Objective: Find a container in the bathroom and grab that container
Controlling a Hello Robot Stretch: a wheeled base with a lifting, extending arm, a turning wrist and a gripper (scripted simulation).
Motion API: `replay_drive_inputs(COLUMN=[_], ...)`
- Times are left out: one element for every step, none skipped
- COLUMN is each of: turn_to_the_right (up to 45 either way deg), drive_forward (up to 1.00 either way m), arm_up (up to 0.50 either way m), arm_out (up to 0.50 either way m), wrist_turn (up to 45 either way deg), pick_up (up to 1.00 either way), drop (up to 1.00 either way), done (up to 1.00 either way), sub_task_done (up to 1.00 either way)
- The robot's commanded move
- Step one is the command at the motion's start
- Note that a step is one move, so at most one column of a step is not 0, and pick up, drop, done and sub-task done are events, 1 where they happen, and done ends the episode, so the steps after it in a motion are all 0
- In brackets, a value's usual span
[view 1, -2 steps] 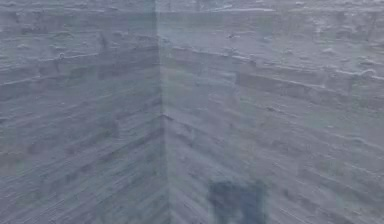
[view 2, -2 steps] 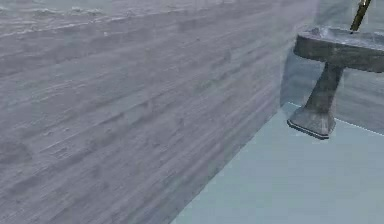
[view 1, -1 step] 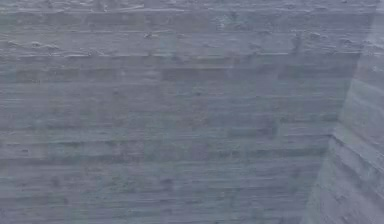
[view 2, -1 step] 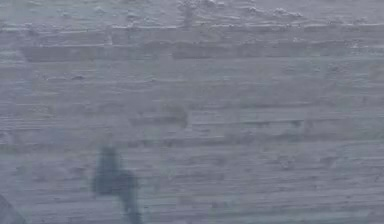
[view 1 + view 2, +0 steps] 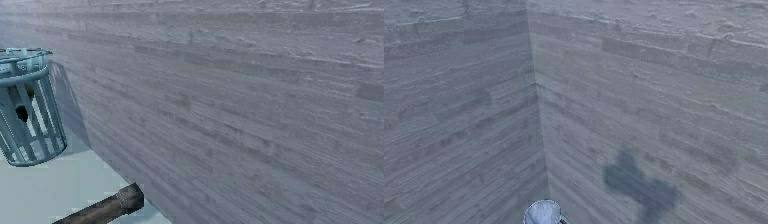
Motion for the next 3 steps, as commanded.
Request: replay_drive_inputs(turn_to_the_right=[0.0,0.0,0.0], drive_forward=[0.00,0.00,0.00], arm_up=[0.28,0.00,0.00], arm_out=[0.00,0.26,0.00], wrist_turn=[0.0,0.0,45.0], pick_up=[0.00,0.00,0.00], drop=[0.00,0.00,0.00], done=[0.00,0.00,0.00], sub_task_done=[0.00,0.00,0.00])
